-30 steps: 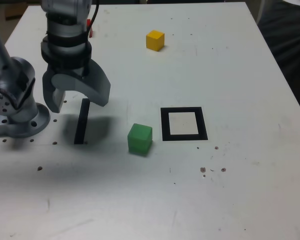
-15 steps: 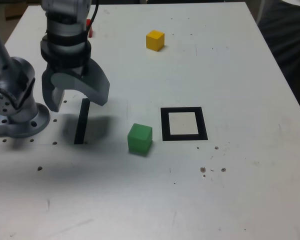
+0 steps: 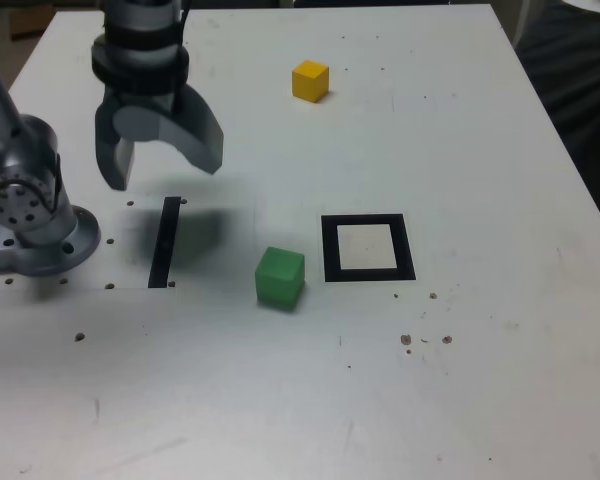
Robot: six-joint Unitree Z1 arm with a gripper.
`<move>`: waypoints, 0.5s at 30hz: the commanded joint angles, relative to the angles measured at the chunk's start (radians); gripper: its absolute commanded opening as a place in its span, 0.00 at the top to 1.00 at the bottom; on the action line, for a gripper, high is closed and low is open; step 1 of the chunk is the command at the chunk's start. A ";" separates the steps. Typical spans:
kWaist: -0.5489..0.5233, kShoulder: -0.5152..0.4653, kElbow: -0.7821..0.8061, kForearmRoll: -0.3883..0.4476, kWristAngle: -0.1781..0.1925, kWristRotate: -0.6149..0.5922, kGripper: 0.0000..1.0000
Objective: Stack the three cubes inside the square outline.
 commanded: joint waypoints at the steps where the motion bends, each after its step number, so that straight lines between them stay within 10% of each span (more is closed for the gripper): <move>1: 0.046 -0.002 -0.014 0.008 0.008 0.034 0.00; 15: 0.386 0.041 -0.125 0.057 0.079 0.286 0.00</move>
